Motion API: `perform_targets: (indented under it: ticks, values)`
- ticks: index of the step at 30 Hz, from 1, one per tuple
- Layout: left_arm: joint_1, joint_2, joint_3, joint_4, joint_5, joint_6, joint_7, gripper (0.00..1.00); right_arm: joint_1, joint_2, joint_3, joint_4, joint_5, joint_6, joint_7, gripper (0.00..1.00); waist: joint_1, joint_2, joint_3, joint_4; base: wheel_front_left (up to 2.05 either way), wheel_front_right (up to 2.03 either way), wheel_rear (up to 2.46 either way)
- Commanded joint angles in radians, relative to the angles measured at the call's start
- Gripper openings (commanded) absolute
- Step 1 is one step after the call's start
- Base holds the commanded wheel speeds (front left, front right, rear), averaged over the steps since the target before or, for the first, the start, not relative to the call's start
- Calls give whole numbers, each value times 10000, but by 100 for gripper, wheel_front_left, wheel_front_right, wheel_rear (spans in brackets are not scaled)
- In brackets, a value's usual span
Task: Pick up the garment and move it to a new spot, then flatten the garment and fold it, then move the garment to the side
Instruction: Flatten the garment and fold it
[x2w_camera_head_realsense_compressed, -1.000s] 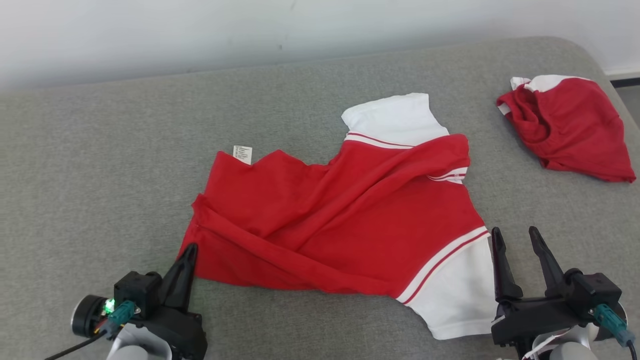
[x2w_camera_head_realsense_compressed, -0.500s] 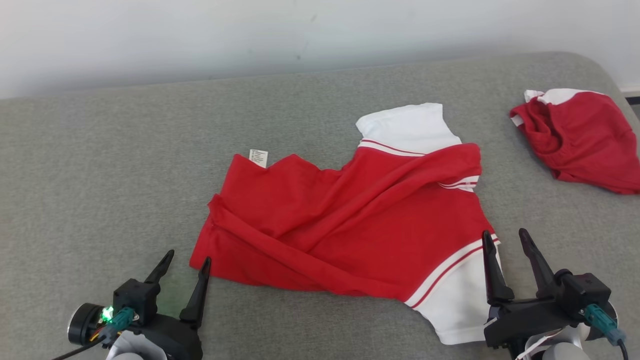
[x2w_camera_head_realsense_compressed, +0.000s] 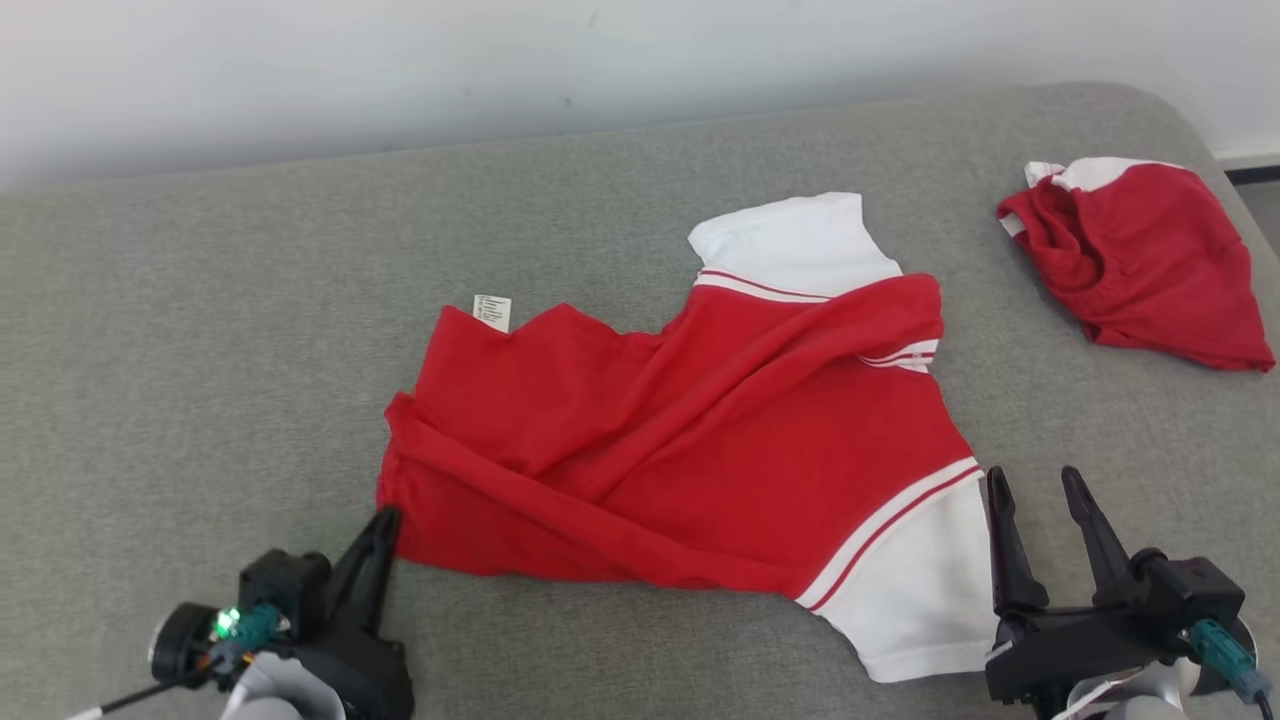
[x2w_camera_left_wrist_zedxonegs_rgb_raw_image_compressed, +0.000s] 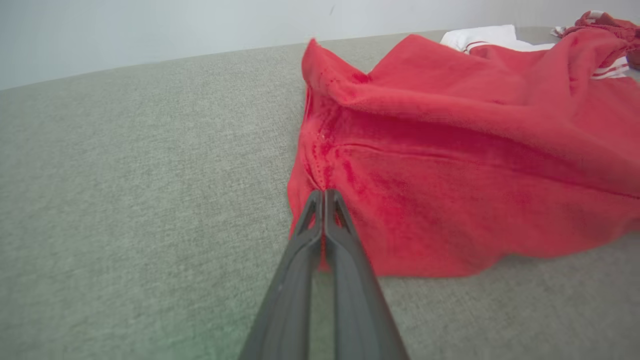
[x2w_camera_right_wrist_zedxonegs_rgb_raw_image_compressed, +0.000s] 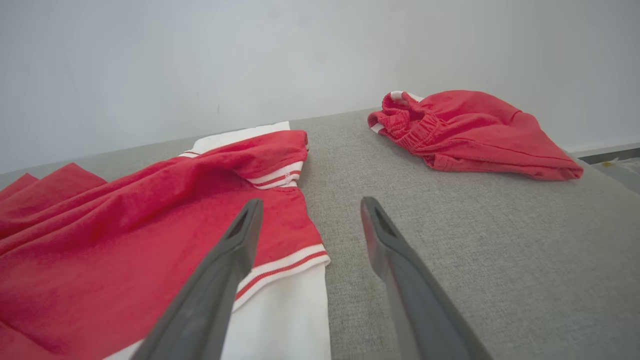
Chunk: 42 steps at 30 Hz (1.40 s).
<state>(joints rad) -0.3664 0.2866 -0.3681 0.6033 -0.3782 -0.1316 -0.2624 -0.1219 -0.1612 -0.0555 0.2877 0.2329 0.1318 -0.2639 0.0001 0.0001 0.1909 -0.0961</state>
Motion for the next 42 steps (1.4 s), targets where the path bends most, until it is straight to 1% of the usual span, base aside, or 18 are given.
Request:
perform_targets:
  ticks: [1, 3, 5, 8, 11, 13, 14, 19, 20, 21, 24, 27, 31, 36, 42]
  values:
    - [264, 0, -35, -75, -109, 20, -32, 0, 77, 43, 12, 7, -61, -28, -1, 100, -1, -1, -183, 214, 0, 0, 0]
    - [390, 49, 88, -357, -28, 22, -32, 0, 78, 64, 68, -15, -70, -28, -1, 100, -1, -1, -277, 327, 0, 0, 0]
    - [677, -7, 370, -1052, 153, 75, -31, 0, 78, 35, 72, -47, -37, -28, -1, 100, -1, -1, -361, 432, 0, 0, 0]
    - [1541, -204, 824, -2231, 461, 218, -31, 0, 262, 96, -46, -74, -45, -28, 1, 100, -1, -1, -467, 695, 0, 0, 0]
    - [2322, -360, 1087, -2871, 592, 278, -32, 0, 377, 112, -70, -70, -6, -28, -2, 100, -1, -1, -513, 954, 0, 0, 0]
    - [2743, -543, 1091, -3006, 668, 220, -32, 0, 445, 122, -91, -58, 24, -28, -1, 100, -1, -1, -550, 1117, 0, 0, 0]
    - [2743, -543, 1091, -3006, 668, 220, -32, 0, 445, 122, -91, -58, 24, -28, -1, 100, -1, -1, -550, 1117, 0, 0, 0]
    - [3413, -842, 950, -2536, 645, 90, -31, 0, 440, 81, 56, 35, 54, -28, -1, 100, -1, -1, -697, 1268, 0, 0, 0]
    - [3484, -904, 960, -2439, 693, 111, -32, 40, 443, 64, 87, 55, 58, -28, -1, 100, -1, -1, -732, 1271, 0, 0, 0]
    - [3536, -956, 1019, -2349, 709, 98, -32, 100, 434, 36, 118, 75, 73, -28, -1, 100, -1, -1, -776, 1260, 0, 0, 0]
    - [3670, -1117, 1260, -2452, 780, 61, -31, 100, 475, -57, 108, 74, 136, -28, -1, 100, -1, -1, -902, 1233, 0, 0, 0]
    - [3799, -1134, 1630, -2849, 890, 43, -32, 100, 651, -81, 51, 114, 148, -28, -1, 100, -1, -1, -1006, 1185, 0, 0, 0]
    - [3753, -1006, 1805, -2864, 1062, 15, -31, 100, 828, -157, 69, 266, 119, -28, -1, 100, -1, -1, -1094, 1025, 0, 0, 0]
    - [3475, -863, 1802, -2653, 1090, 21, -31, 100, 1429, -331, -70, 344, -66, -28, 90, 100, -1, -1, -1230, 737, 0, 0, 0]
    - [3414, -763, 1895, -2612, 1040, 12, -32, 100, 2071, -497, -287, 238, 131, -28, 669, 100, -1, -1, -1096, 433, 0, 0, 0]
